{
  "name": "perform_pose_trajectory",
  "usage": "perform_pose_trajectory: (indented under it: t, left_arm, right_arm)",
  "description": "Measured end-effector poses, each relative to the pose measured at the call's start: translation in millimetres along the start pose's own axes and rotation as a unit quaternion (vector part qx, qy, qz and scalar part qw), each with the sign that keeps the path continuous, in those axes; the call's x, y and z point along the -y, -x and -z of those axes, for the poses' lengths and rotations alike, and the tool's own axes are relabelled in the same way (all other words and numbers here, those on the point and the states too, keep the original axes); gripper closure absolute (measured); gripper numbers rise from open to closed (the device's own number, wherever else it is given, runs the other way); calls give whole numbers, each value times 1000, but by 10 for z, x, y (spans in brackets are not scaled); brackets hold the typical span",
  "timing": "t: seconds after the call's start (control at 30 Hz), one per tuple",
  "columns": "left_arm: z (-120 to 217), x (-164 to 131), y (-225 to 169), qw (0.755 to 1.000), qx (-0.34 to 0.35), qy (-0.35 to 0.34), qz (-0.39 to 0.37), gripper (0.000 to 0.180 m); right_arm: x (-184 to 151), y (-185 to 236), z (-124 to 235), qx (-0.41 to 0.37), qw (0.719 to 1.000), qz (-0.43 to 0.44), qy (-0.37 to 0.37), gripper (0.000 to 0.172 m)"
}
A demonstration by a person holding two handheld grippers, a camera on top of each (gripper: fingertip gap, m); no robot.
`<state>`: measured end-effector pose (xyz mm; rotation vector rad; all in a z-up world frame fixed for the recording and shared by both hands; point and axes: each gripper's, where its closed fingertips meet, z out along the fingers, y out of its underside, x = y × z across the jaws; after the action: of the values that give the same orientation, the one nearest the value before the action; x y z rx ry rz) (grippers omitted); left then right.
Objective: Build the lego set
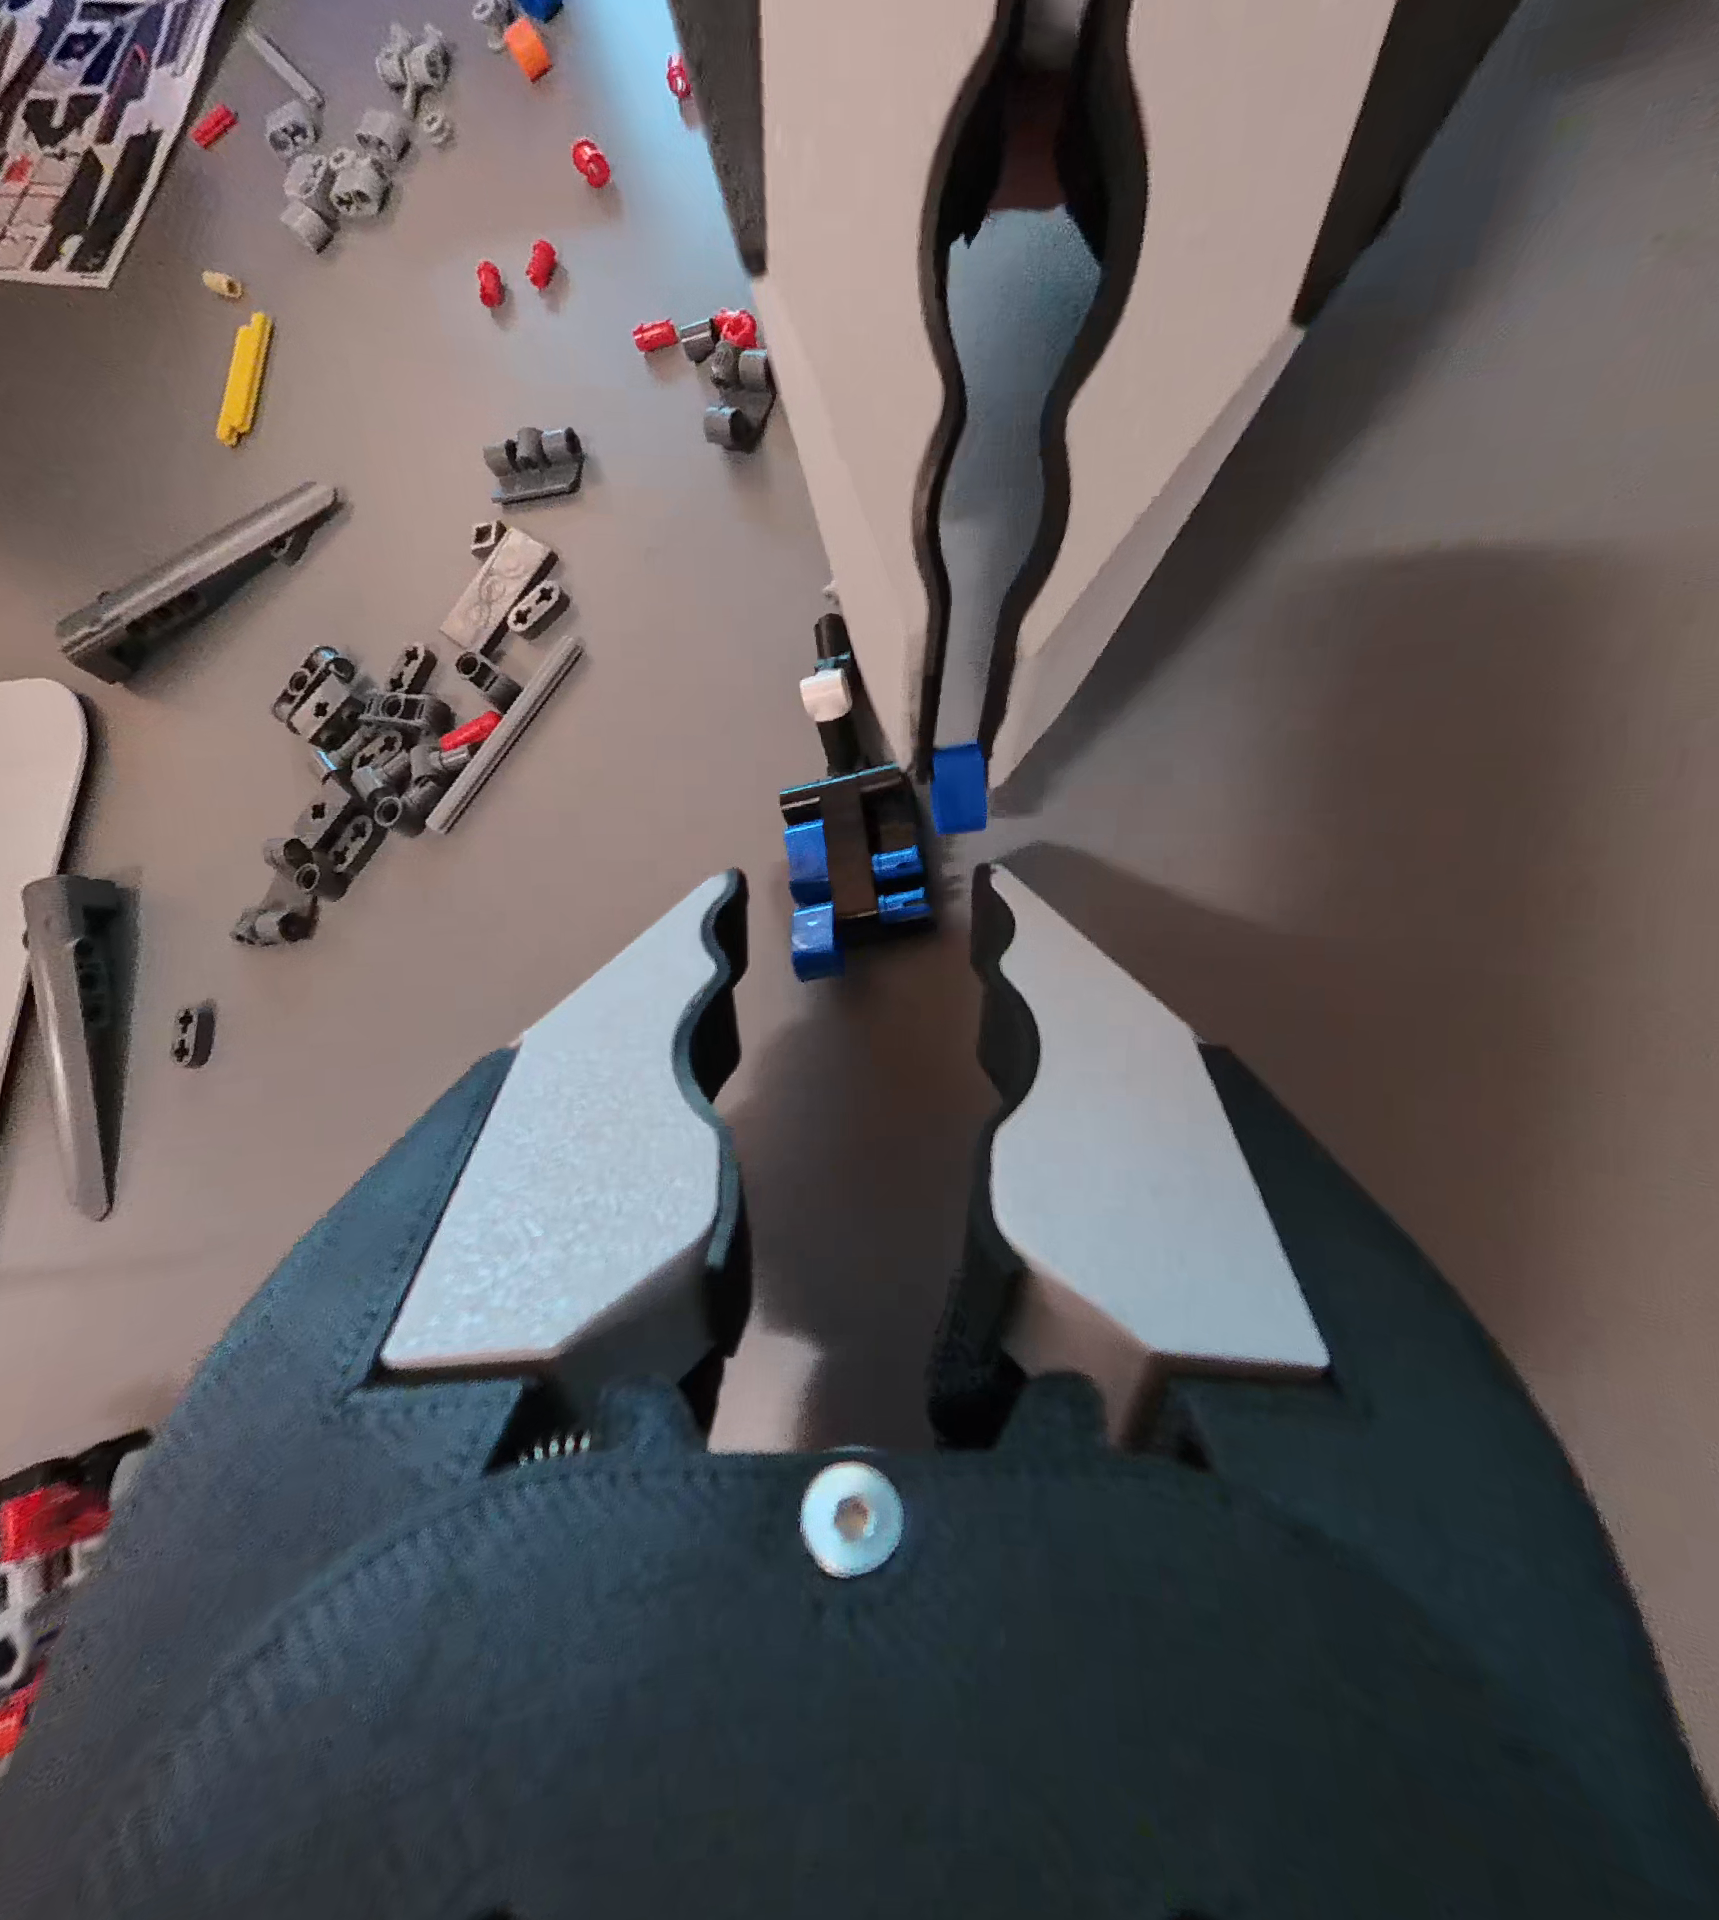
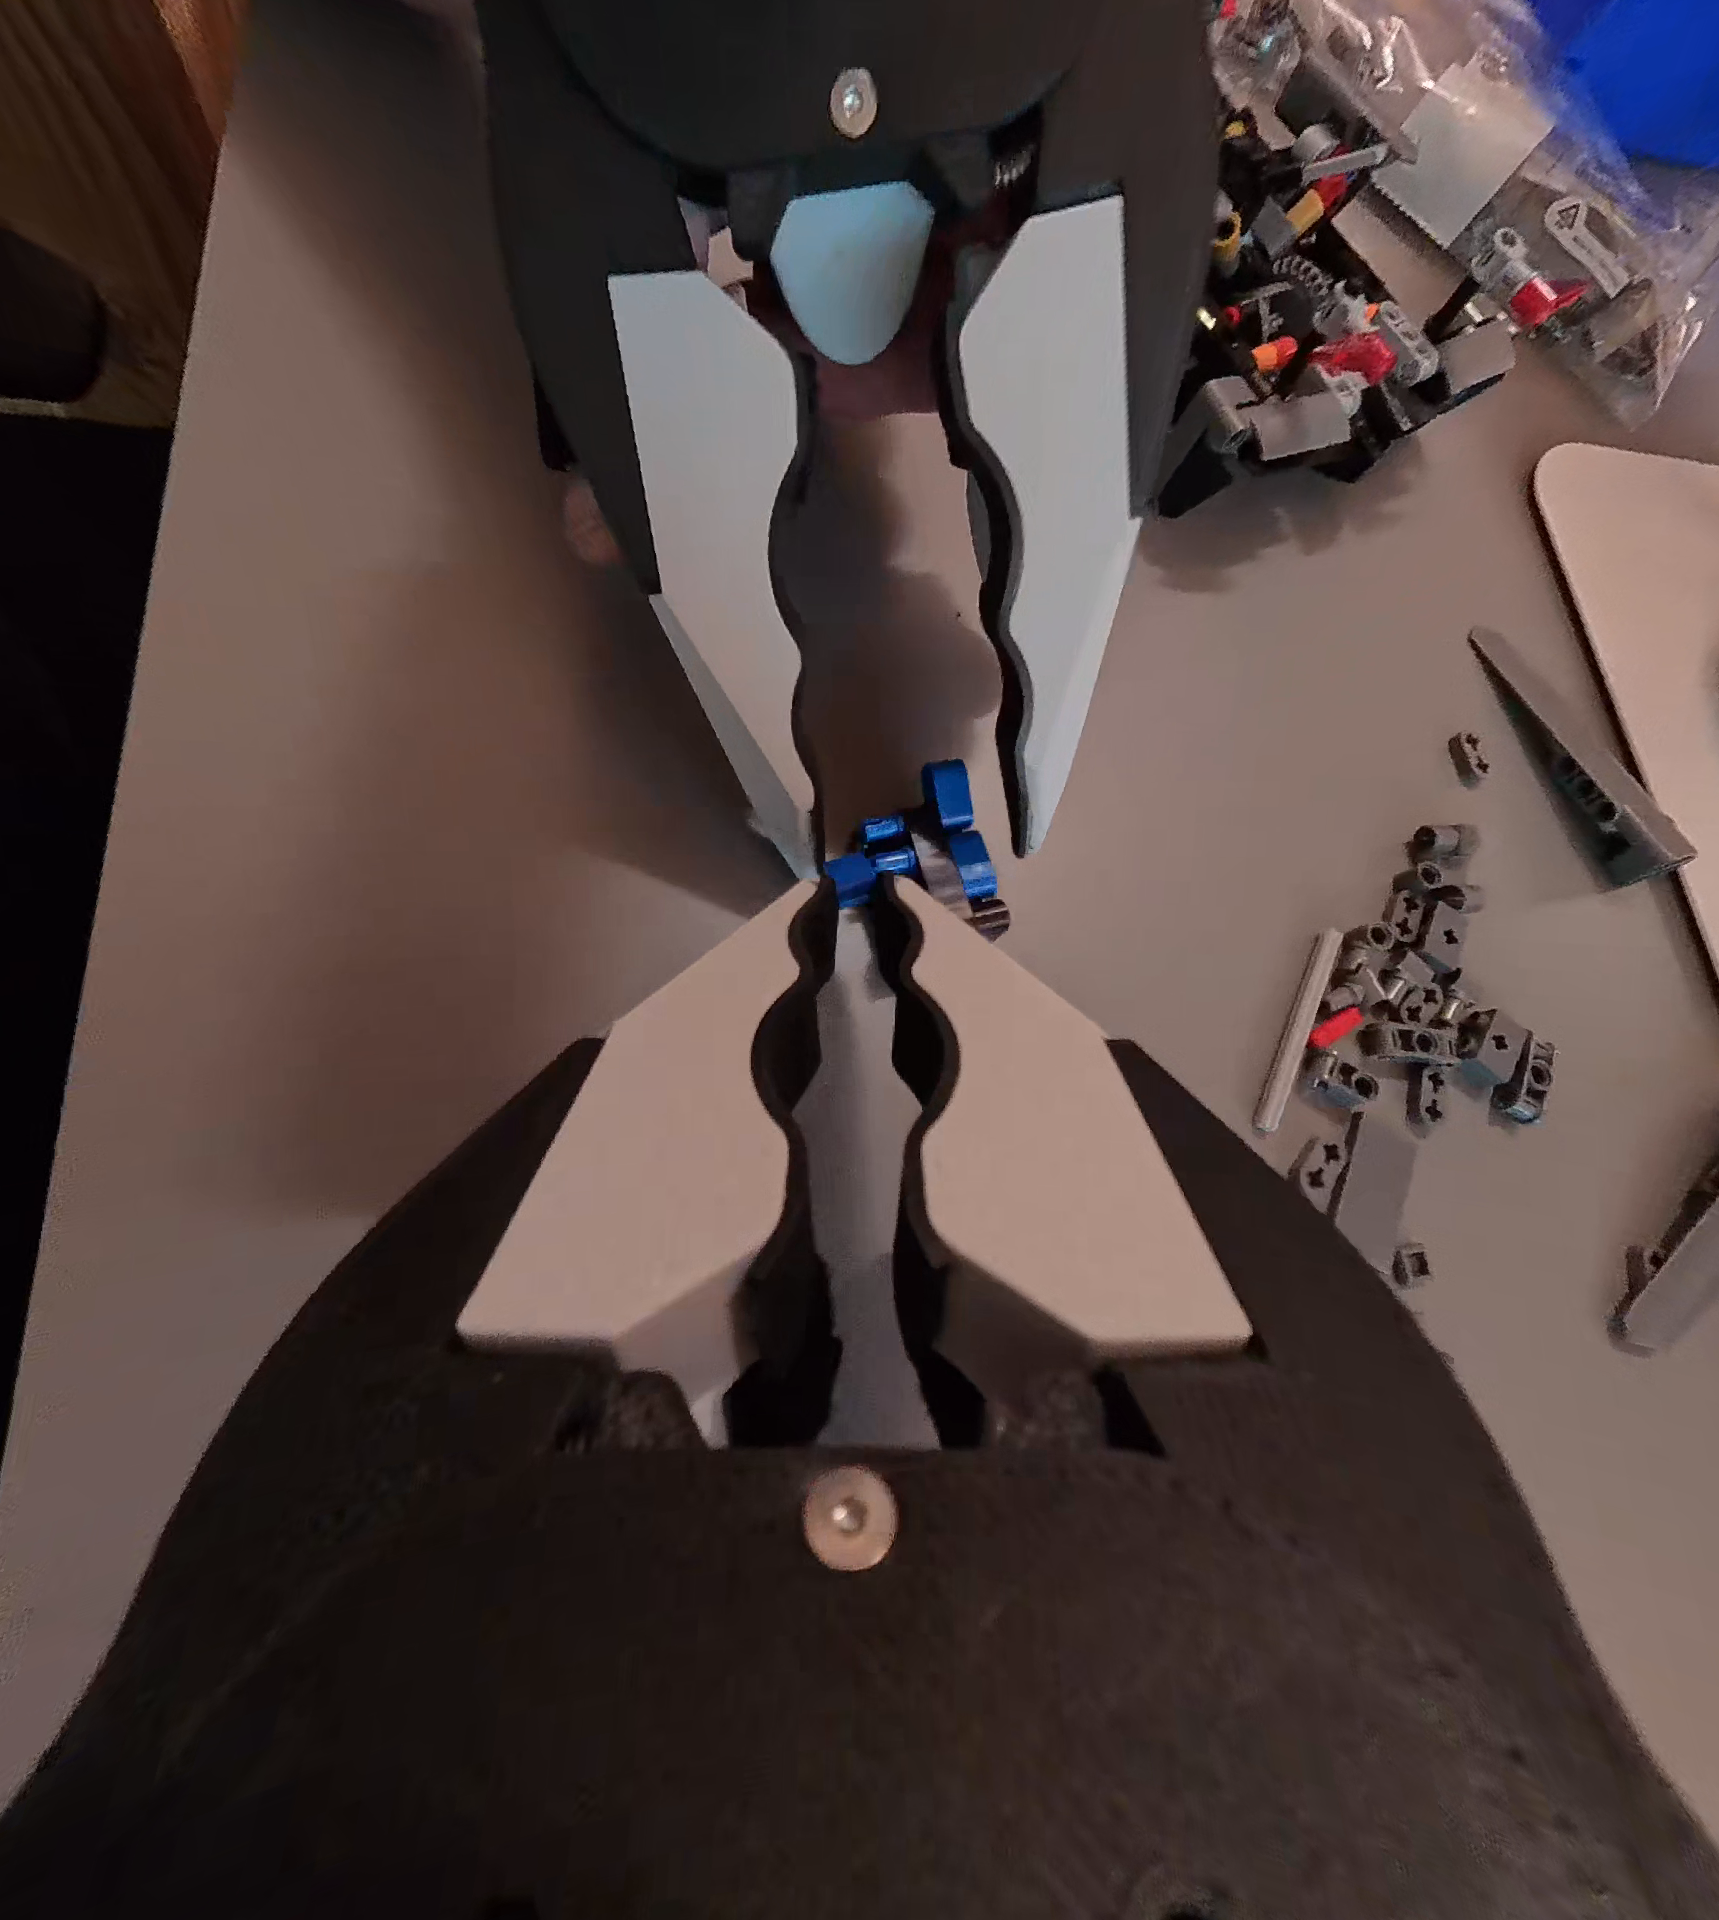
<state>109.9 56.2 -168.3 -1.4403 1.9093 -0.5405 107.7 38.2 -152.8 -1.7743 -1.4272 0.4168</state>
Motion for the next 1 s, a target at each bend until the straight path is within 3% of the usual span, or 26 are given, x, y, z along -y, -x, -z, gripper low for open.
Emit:
perform_pose_trajectory:
  t: [0.5,1.0]
  left_arm:
    - [-28,16,-36,1000,-6,3,11,147]
    - [-4,-3,-22,1000,1,14,7,143]
  right_arm:
    - [-31,-28,-73,-12,1000,-11,7,167]
    - [-8,-35,-122,-27,999,-34,19,167]
